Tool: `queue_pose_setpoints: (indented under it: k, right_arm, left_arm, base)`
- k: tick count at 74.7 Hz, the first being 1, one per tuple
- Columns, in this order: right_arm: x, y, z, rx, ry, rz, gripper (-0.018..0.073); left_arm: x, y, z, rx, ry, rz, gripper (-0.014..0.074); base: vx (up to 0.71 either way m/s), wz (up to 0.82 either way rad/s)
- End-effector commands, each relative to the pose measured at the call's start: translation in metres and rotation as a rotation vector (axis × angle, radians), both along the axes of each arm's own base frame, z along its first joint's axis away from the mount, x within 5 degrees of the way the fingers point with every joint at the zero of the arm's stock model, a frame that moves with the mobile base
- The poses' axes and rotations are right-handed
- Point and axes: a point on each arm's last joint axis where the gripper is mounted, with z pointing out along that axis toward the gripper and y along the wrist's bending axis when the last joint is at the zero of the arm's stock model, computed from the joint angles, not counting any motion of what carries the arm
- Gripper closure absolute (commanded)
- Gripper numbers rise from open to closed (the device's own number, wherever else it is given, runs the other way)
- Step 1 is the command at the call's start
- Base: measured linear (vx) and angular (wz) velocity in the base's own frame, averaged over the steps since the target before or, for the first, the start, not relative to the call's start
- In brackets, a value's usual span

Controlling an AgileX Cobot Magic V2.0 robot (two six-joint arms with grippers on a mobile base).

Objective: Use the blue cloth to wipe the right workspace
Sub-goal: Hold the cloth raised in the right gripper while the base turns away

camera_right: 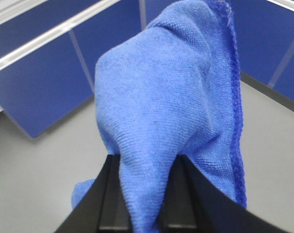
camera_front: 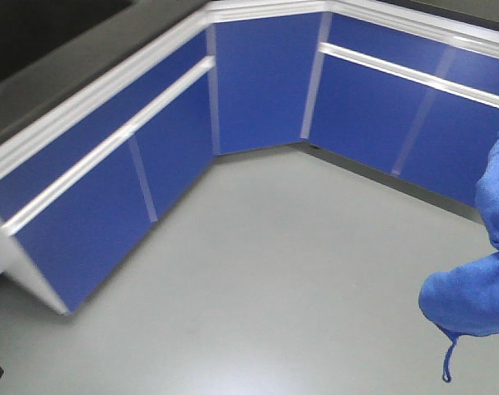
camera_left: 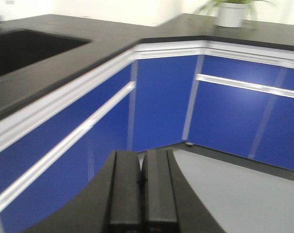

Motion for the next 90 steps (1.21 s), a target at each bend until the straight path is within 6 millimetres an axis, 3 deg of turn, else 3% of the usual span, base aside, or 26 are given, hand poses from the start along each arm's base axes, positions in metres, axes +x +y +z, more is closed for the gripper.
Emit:
queue_pose_setpoints:
  k: [1, 47, 90]
  right_arm:
    - [0.0042, 0.0000, 0.0126, 0.016, -0.083, -0.012, 0.0561]
    - [0.0040, 0.0002, 0.0122, 0.017, -0.077, -0.010, 0.0561]
    - [0.0006, 0.0011, 0.0081, 0.012, -0.021, 0.006, 0.0561]
  left_arm:
    - [0.0001, 0.0004, 0.0157, -0.026, -0.103, 0.004, 0.0603]
    - [0.0001, 0.0004, 0.0157, -0.026, -0.103, 0.004, 0.0603]
    - [0.0001, 0.0004, 0.0157, -0.026, -0.103, 0.004, 0.0603]
  base:
    - [-0.06, -0.70]
    - [0.00, -0.82]
    - [0.12, -0.47]
